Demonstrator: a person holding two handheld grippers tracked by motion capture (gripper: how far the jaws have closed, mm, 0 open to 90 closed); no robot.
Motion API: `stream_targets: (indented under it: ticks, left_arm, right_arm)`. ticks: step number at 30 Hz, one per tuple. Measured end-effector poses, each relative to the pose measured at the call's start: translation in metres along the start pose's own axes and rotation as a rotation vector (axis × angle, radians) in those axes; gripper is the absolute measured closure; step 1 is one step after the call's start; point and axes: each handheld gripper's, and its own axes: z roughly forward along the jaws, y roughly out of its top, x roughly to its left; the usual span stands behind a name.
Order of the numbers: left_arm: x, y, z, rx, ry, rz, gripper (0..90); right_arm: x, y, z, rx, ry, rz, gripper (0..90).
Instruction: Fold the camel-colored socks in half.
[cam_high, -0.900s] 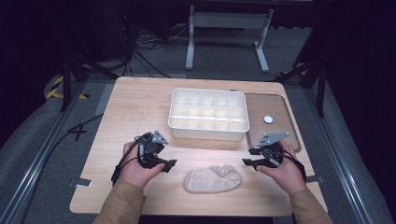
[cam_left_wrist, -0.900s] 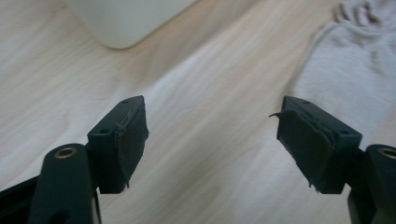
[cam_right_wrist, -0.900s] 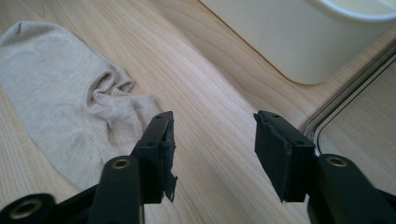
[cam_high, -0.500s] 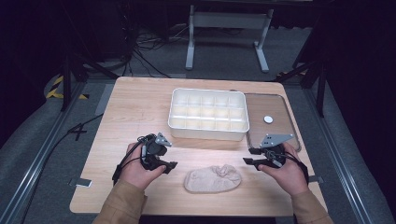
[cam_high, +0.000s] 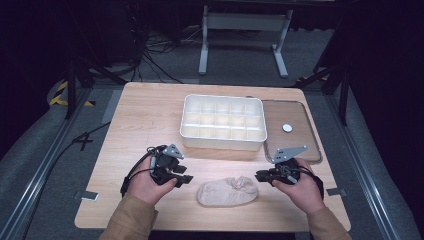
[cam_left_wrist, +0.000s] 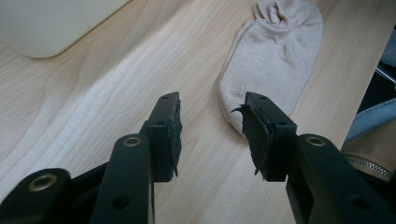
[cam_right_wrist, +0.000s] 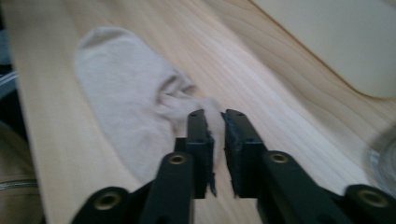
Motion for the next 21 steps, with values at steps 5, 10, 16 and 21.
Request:
stream_targets:
  ticks: [5,10,16,21]
  left_arm:
    - [-0.001,0.001,0.002,0.014,-0.002,-0.007,55.8]
    - [-0.004,0.001,0.008,0.016,-0.039,-0.023,56.0]
    - [-0.009,0.002,0.020,0.060,-0.047,-0.018,53.6]
    - [-0.011,0.003,0.025,0.095,-0.040,-0.001,50.6]
  right_arm:
    - [0.016,0.008,0.006,-0.002,0.022,-0.056,89.1]
    - [0.029,0.012,0.020,0.006,0.036,-0.079,87.4]
    - [0.044,0.013,0.039,0.034,0.066,-0.125,87.5]
    - [0.053,0.013,0.054,0.054,0.079,-0.139,85.8]
